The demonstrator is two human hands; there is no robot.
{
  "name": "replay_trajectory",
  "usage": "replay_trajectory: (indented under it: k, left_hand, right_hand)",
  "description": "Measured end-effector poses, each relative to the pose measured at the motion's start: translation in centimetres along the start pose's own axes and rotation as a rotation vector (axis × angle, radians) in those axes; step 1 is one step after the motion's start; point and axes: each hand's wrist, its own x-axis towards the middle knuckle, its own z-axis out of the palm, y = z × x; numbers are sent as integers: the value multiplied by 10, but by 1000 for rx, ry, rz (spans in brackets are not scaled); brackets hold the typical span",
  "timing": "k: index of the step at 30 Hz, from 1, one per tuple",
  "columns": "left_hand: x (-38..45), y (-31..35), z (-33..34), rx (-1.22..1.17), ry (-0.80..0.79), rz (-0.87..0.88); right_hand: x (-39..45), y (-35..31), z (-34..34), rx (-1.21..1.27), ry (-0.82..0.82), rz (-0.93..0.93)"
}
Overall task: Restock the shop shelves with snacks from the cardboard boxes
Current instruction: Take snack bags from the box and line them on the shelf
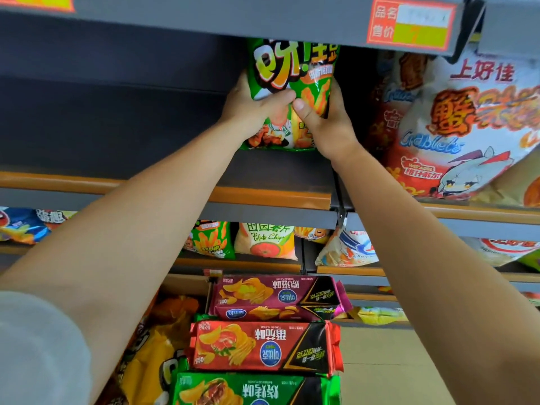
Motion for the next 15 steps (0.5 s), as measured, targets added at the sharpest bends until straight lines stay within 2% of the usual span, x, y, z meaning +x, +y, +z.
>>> replay_trajectory:
  k: [4,7,11,13,15]
  left_hand:
    - [-12,4,-1,-8,-20,-27]
    - [-31,7,-13,36,-33,-25]
    - [-96,10,-51,-42,134,20]
    - [-146,-4,-77,-139,165,46]
    - [-195,-36,-102,-153,154,-49]
  right_hand:
    - [-11,-11,0,-98,34,82]
    - [-39,-27,-1,-212,134,105]
    - [-110,-57,19,-124,364,-158]
    - [-148,-63,47,-25,329,-179]
    - [-180,-59,84,13,128,-58]
